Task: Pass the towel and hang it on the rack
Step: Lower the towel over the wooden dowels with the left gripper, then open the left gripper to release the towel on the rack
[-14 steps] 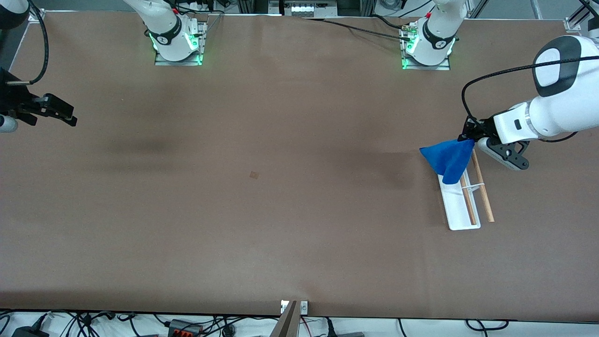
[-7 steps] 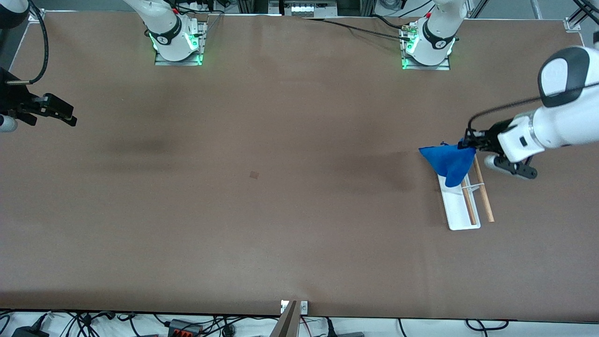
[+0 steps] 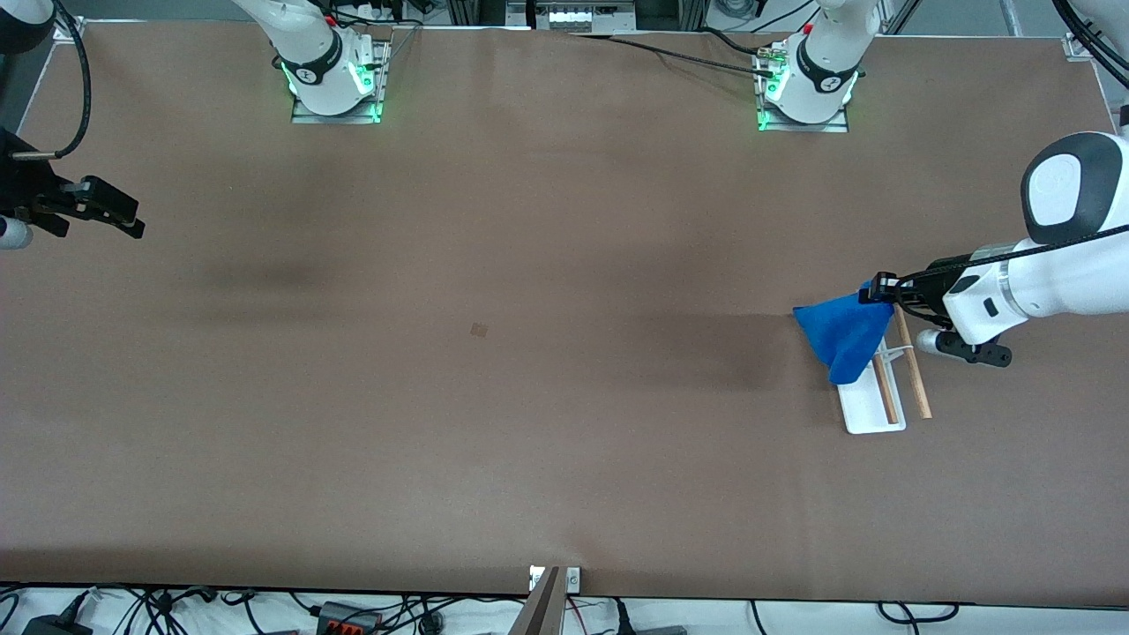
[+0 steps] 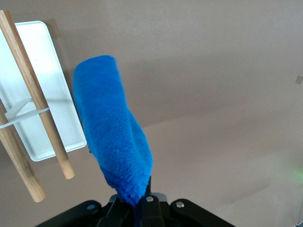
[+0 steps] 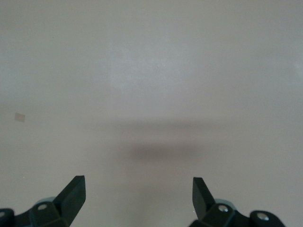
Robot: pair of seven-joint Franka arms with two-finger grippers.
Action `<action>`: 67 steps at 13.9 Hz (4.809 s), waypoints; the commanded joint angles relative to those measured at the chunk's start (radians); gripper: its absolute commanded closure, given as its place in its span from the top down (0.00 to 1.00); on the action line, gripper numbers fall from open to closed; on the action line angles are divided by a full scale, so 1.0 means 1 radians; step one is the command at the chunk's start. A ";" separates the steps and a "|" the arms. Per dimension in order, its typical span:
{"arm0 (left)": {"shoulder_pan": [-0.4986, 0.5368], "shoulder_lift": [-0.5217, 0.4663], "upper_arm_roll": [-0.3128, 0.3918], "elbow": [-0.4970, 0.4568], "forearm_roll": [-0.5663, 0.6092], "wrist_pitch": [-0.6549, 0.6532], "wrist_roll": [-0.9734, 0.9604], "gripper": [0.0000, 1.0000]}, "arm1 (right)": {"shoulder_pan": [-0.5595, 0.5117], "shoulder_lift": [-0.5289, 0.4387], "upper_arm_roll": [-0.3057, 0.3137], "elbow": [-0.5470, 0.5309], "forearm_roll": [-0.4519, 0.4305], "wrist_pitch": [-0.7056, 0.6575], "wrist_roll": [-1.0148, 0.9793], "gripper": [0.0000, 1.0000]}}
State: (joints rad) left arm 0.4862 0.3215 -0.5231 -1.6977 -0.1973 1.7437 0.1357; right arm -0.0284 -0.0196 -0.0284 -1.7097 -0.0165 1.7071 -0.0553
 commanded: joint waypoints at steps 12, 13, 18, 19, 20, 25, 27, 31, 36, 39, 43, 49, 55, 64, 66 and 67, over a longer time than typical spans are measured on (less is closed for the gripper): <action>0.035 0.077 0.009 0.033 0.156 0.072 0.177 0.01 | -0.001 -0.006 0.002 0.005 -0.003 -0.003 -0.001 1.00; 0.049 0.086 0.009 0.033 0.165 0.085 0.203 0.01 | -0.001 -0.006 0.002 0.005 -0.003 -0.003 -0.001 1.00; 0.107 0.140 0.011 0.030 0.219 0.157 0.323 0.01 | -0.001 -0.006 0.002 0.005 -0.003 -0.004 -0.001 1.00; 0.120 0.145 0.011 0.030 0.223 0.163 0.346 0.01 | -0.001 -0.006 0.002 0.005 -0.003 -0.004 -0.001 1.00; 0.130 0.148 0.011 0.032 0.232 0.166 0.376 0.01 | -0.001 -0.006 0.002 0.005 -0.003 -0.003 -0.001 1.00; 0.201 0.194 0.012 0.027 0.254 0.227 0.487 0.01 | -0.001 -0.006 0.002 0.005 -0.003 -0.004 -0.001 1.00; 0.218 0.209 0.012 0.026 0.254 0.241 0.515 0.01 | -0.001 -0.008 0.002 0.005 -0.003 -0.006 -0.001 1.00; 0.216 0.240 0.012 0.019 0.254 0.272 0.515 0.01 | -0.001 -0.008 0.002 0.005 -0.003 -0.007 -0.003 1.00; 0.226 0.271 0.011 0.016 0.254 0.315 0.545 0.01 | -0.001 -0.010 0.004 0.005 -0.003 -0.006 -0.003 1.00; 0.229 0.283 0.011 0.018 0.254 0.316 0.561 0.11 | -0.001 -0.010 0.004 0.005 -0.003 -0.003 -0.001 1.00; 0.226 0.286 0.011 0.021 0.253 0.313 0.567 0.58 | -0.001 -0.010 0.004 0.007 -0.003 -0.003 -0.001 1.00; 0.247 0.288 0.009 0.024 0.243 0.312 0.619 1.00 | -0.001 -0.010 0.004 0.012 -0.003 -0.003 -0.001 1.00; 0.250 0.284 0.009 0.033 0.245 0.304 0.621 1.00 | -0.001 -0.010 0.004 0.013 -0.002 -0.004 -0.001 1.00; 0.201 0.274 0.006 0.216 0.254 0.061 0.559 1.00 | 0.001 -0.011 0.004 0.006 0.004 -0.015 0.002 1.00; 0.172 0.275 0.011 0.271 0.254 -0.021 0.510 1.00 | 0.001 -0.011 0.004 0.007 0.004 -0.014 0.002 1.00; 0.163 0.275 0.011 0.286 0.256 -0.047 0.499 1.00 | 0.001 -0.011 0.002 0.007 0.003 -0.014 0.002 1.00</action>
State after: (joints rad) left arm 0.6783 0.5947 -0.5173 -1.4646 0.0356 1.7637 0.6754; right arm -0.0278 -0.0196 -0.0272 -1.7017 -0.0162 1.7044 -0.0552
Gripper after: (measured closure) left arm 0.000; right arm 0.000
